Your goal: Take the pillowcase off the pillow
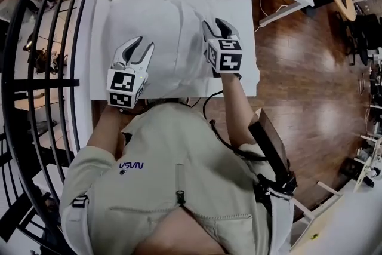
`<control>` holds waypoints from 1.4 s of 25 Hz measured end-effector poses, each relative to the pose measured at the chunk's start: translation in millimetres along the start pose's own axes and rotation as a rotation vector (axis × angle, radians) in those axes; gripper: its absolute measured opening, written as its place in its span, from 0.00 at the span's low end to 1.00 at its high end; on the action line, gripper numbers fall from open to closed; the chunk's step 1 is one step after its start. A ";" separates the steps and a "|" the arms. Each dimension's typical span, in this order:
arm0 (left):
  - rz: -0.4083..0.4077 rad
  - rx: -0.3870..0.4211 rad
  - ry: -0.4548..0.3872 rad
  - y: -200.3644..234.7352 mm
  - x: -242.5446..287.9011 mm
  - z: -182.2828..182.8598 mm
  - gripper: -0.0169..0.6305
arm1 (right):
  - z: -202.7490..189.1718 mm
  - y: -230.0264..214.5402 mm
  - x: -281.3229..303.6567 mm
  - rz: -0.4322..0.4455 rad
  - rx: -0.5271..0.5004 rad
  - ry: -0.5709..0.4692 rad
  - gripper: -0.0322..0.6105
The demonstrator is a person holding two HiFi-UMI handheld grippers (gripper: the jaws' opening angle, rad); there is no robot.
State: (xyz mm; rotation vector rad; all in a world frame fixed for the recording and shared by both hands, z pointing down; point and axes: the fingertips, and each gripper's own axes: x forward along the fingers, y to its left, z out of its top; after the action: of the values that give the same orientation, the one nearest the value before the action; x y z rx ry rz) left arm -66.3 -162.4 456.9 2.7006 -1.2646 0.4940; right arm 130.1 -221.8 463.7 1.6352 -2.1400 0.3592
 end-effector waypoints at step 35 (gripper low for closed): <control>0.104 0.386 0.270 -72.9 6.0 -123.8 0.17 | -199.4 74.3 -61.5 -0.066 0.011 0.226 0.07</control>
State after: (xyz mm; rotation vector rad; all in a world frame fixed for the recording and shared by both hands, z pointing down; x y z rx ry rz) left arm -36.9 -89.8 577.5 2.7349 -1.3527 1.1829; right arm 106.6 -59.9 613.1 1.5852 -1.9162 0.5099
